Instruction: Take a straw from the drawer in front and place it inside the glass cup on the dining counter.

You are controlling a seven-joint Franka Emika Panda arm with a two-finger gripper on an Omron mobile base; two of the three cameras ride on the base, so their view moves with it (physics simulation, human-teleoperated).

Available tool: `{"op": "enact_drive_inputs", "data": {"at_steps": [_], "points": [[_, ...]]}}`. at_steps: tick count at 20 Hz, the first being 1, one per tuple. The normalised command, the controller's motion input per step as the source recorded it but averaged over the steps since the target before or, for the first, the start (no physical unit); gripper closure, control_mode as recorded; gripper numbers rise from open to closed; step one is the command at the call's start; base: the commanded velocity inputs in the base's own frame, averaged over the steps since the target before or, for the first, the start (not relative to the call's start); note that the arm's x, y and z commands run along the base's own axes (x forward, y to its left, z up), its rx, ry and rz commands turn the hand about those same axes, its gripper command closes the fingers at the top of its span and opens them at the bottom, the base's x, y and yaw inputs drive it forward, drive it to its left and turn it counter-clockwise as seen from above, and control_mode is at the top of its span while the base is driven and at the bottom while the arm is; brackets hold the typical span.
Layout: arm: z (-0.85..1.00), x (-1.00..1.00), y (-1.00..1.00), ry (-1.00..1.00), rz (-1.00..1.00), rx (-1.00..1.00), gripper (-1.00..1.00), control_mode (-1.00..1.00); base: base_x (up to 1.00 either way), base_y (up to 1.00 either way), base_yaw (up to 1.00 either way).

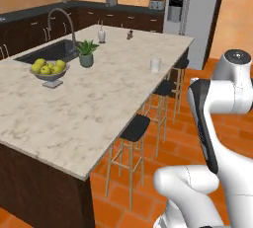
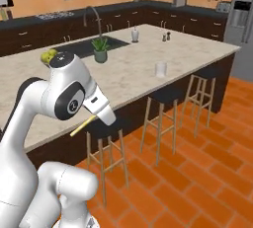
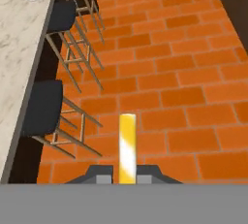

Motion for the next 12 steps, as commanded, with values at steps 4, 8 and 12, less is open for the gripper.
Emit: {"op": "enact_drive_inputs", "data": {"at_steps": [4, 8, 12], "points": [[0.0, 0.0, 0.0, 0.0, 0.0, 0.0, 1.0, 1.0, 0.36, -1.0, 0.45], [0.0, 0.0, 0.0, 0.0, 0.0, 0.0, 1.0, 1.0, 0.35, -1.0, 0.45], [0.0, 0.0, 0.0, 0.0, 0.0, 0.0, 1.0, 1.0, 0.34, -1.0, 0.46]]}}
